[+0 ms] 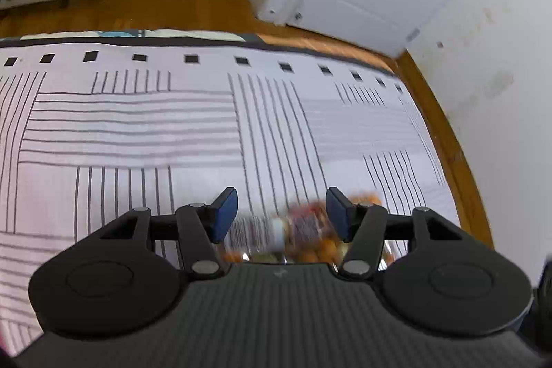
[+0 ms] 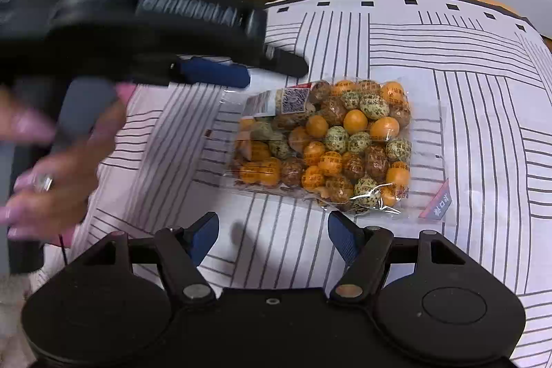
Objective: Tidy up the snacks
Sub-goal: 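Move the left gripper to the clear bag of coated peanuts, then grasp the peanut bag by its sealed end with the left gripper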
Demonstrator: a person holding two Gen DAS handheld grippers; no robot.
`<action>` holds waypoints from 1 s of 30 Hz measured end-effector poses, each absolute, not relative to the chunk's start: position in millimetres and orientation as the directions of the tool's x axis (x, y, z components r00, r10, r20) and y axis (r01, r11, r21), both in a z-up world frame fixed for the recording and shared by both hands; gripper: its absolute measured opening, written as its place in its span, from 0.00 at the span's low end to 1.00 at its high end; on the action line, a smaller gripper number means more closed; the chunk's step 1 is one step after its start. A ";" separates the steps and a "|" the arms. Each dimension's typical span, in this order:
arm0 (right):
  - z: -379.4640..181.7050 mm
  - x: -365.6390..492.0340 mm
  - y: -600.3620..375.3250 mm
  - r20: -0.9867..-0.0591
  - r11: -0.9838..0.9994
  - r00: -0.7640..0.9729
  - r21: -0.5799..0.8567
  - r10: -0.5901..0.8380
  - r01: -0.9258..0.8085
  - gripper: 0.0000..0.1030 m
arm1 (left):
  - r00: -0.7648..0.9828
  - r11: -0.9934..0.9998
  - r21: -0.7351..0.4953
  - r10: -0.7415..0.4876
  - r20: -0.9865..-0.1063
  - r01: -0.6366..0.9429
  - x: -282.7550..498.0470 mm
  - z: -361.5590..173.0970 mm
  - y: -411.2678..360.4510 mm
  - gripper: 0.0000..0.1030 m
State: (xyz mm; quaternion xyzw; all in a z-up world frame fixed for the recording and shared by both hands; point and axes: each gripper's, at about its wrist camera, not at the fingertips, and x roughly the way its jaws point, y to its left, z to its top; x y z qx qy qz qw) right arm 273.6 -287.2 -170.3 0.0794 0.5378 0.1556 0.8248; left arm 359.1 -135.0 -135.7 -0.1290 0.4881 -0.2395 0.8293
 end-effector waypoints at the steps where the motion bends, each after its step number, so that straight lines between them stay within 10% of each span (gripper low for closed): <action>1: -170.0 273.3 -285.3 -0.861 0.939 0.375 0.295 0.342 -0.179 0.75 | 0.410 0.849 -0.455 -0.528 -0.744 0.268 363.4 -138.6 -134.2 0.54; 18: -160.6 267.5 -329.0 -0.831 0.956 0.500 0.293 0.244 0.020 0.83 | 0.045 0.696 -0.648 -0.691 -0.721 0.308 340.6 -157.7 -156.4 0.50; 30: -180.6 259.6 -296.1 -0.877 0.971 0.472 0.183 0.091 0.153 1.00 | 0.200 0.767 -0.489 -0.602 -0.773 0.416 327.2 -163.1 -177.6 0.40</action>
